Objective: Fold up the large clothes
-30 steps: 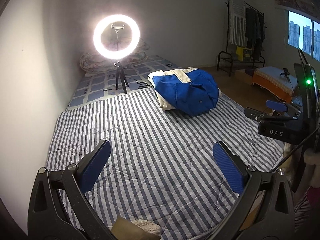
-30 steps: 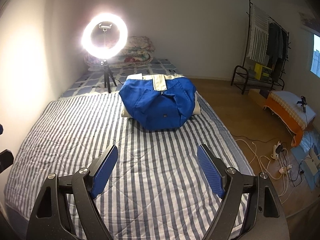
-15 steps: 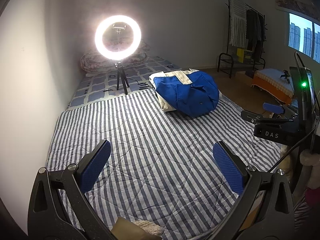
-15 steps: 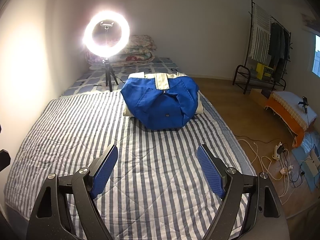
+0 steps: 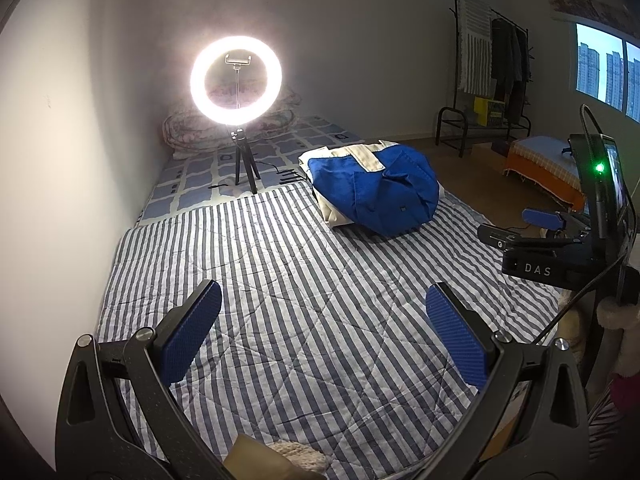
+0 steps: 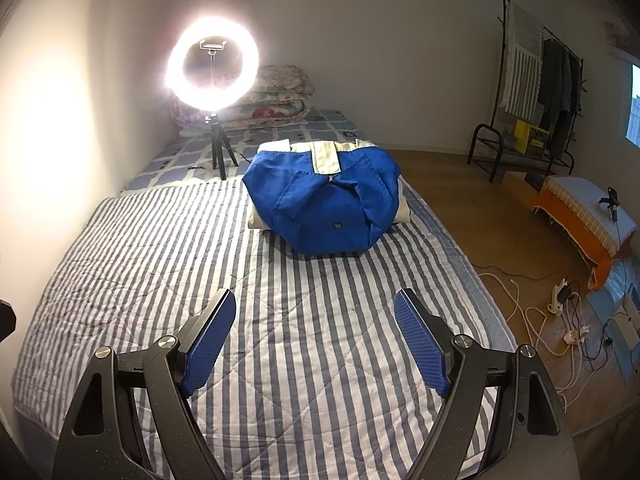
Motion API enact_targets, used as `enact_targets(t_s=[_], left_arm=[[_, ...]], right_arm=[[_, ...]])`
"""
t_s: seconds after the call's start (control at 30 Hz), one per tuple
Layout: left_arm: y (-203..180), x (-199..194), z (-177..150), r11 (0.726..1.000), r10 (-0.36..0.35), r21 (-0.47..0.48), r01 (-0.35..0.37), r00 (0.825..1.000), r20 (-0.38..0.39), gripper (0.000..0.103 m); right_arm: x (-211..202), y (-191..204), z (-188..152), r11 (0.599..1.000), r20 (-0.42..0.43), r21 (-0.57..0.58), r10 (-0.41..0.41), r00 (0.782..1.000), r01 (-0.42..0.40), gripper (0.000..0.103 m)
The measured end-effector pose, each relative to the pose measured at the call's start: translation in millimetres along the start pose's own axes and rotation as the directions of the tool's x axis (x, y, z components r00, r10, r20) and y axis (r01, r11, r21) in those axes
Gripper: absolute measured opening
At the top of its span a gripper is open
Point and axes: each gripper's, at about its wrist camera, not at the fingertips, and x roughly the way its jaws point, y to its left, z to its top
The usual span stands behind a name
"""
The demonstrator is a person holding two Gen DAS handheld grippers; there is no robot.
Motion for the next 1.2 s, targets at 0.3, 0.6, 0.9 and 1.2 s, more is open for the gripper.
enact_targets(t_s=[0.3,0.6,0.9,1.2], left_arm=[[-2.2,-0.9,-1.1,1.000,0.007,-0.002,-0.007,1.000,0.001,0.103],[-4.0,-3.5,-3.2,1.000,0.019,-0.004,-0.019,1.000,0.006,0.103],[-5.6,-5.2,-4.6,1.000,0.024,-0.004,-0.024,1.000,0.007,0.103],[-5.0,-5.2,-4.2,1.000,0.026,-0.006,-0.026,1.000,0.008,0.103]], right_arm=[[0.9,-0.6,0.4,1.000,-0.005,0.003,0.010,1.000,-0.010,0.082],[2.1,1.5,0.8,1.000,-0.010,0.001,0.012,1.000,-0.012,0.082],[1.6,1.2,0.1,1.000,-0.015,0.006,0.013,1.000,-0.013,0.082],[0.4,2.6,-0.5,1.000,-0.017,0.006,0.017,1.000,-0.017,0.082]])
